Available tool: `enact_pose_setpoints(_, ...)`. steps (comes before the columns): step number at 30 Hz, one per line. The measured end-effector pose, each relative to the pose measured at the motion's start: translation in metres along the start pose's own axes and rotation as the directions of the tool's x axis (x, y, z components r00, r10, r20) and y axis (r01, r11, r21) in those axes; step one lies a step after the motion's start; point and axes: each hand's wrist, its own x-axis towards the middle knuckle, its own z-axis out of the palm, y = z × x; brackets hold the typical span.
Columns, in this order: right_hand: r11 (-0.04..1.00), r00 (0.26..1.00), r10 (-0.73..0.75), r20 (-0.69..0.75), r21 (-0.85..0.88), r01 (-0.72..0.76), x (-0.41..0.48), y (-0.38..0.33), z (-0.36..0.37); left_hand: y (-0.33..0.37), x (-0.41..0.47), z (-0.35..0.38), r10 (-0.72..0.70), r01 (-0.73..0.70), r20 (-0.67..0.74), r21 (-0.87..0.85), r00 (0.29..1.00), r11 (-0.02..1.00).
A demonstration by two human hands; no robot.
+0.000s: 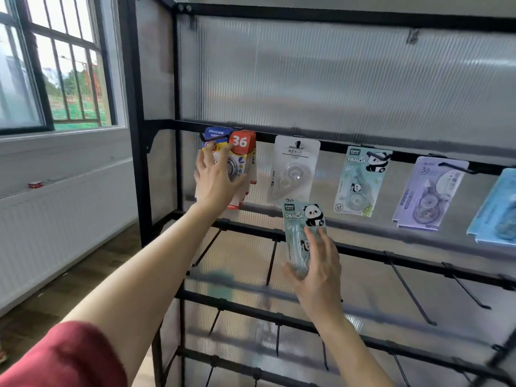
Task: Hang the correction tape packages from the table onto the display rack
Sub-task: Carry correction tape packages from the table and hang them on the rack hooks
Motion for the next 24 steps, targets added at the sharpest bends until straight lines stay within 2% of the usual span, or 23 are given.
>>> enact_pose_setpoints(6,0.998,0.998,0.024,-0.054,-0.048,-0.026,-0.007,-0.004,-0.010,-0.001,-0.036,0.001,0.072,-0.073,0.012,0.089,0.997,0.993)
enact_pose_setpoints(13,0.988,0.988,0.112,-0.107,-0.097,-0.123,-0.035,-0.012,-0.036,0.011,-0.103,-0.002,0.288,-0.292,0.064,0.059,0.956,0.955)
enact_pose_setpoints(19,0.956,0.966,0.217,-0.140,-0.170,-0.240,-0.067,-0.014,-0.072,0.027,-0.143,0.000,0.325,-0.328,0.170,-0.008,0.931,0.945)
enact_pose_setpoints(24,0.952,0.960,0.211,-0.184,-0.184,-0.244,-0.076,-0.012,-0.098,0.048,-0.165,0.007,0.335,-0.334,0.220,-0.042,0.916,0.942)
